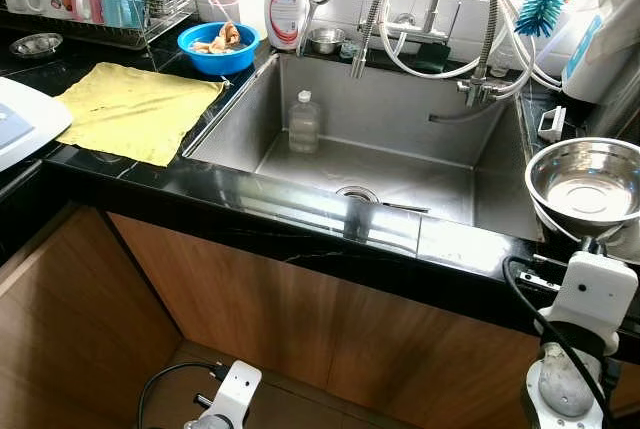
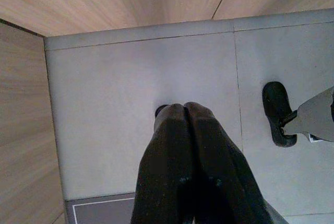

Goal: Kitchen organization

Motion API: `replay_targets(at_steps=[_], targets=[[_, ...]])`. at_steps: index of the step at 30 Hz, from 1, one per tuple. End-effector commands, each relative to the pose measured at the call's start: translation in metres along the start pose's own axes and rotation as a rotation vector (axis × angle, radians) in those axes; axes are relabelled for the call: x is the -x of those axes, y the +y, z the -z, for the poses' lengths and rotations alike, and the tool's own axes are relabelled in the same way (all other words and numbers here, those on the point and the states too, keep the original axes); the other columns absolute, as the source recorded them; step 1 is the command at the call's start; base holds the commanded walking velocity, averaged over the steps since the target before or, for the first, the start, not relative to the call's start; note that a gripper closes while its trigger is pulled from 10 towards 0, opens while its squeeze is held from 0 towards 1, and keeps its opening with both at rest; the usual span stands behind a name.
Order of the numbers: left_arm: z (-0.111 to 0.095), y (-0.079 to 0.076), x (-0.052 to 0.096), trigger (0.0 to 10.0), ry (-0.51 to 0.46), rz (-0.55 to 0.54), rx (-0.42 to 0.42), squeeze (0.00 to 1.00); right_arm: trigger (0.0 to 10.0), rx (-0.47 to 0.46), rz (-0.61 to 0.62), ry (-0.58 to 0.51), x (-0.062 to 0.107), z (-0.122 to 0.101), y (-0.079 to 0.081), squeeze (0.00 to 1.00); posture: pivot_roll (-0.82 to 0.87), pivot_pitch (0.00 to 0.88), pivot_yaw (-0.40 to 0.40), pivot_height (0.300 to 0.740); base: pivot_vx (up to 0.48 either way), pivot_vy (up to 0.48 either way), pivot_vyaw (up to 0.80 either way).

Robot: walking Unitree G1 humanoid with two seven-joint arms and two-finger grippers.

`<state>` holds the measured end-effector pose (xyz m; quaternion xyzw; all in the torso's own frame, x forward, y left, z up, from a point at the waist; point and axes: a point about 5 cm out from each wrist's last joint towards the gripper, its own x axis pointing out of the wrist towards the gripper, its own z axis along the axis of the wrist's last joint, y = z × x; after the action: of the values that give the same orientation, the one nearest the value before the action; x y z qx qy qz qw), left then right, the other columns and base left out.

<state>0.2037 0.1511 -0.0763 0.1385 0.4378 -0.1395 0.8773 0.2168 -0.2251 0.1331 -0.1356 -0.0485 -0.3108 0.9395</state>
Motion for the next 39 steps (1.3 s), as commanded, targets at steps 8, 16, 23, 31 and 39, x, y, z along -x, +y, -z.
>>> replay_targets(at_steps=[8,16,23,31,39], targets=[[-0.001,0.0,0.0,10.0,0.0,0.002,-0.003,0.0,10.0,0.0,0.114,-0.065,-0.002,-0.013,-0.013,0.0,0.0,0.052,-0.041,0.74,0.0,0.0,0.0],[-0.002,0.0,0.0,10.0,-0.003,0.001,-0.005,0.0,10.0,0.009,0.17,-0.096,-0.003,-0.018,-0.018,0.0,0.0,0.042,-0.04,0.74,0.0,0.0,0.0],[-0.003,0.0,-0.001,10.0,-0.007,-0.001,-0.006,0.0,10.0,0.027,0.221,-0.128,-0.007,-0.023,-0.023,0.0,0.01,0.035,-0.039,0.74,0.0,0.0,0.0],[-0.004,0.0,-0.001,10.0,-0.007,0.003,-0.003,0.0,10.0,-0.044,0.303,-0.056,-0.006,-0.016,-0.028,0.0,0.0,0.024,-0.042,0.74,0.0,0.0,0.0],[-0.003,0.0,-0.001,10.0,-0.007,-0.002,0.0,0.0,10.0,-0.035,0.267,-0.115,-0.01,-0.026,-0.025,0.0,0.0,0.033,-0.043,0.74,0.0,0.0,0.0]])
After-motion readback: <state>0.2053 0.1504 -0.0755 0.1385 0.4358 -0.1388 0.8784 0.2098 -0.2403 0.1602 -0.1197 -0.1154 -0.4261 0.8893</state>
